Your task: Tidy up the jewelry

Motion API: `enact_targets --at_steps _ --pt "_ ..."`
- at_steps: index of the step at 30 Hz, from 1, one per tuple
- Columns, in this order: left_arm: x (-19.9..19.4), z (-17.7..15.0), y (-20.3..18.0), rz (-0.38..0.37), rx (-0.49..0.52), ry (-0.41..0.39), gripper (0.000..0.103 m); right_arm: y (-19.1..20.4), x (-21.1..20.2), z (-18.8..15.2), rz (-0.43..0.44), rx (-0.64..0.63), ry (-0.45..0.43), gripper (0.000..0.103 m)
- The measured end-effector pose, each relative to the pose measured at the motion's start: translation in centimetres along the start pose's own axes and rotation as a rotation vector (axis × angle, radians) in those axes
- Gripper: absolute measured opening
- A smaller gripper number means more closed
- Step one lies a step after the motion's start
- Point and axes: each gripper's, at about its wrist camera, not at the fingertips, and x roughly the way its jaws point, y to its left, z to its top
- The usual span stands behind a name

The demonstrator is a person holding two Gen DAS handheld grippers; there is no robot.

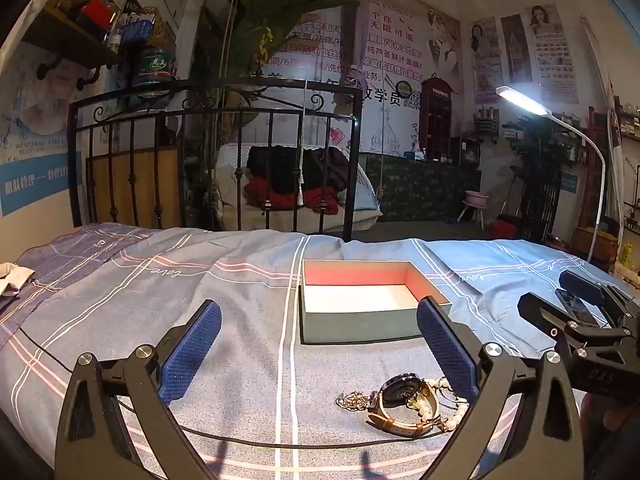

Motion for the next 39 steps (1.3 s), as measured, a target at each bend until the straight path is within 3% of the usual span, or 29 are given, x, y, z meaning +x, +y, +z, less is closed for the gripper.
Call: enact_targets --at_steps 20,39 --pt "-0.1 -0.47 -0.05 -0.025 0.013 -0.023 0.096 -0.13 -0.28 0.52 -0.004 0.005 -0.01 0.098" --pt "0.54 -0.78 -0.21 -0.021 0.038 0.031 0.096 -0.08 0.0 0.36 -0.001 0.002 0.003 0.098"
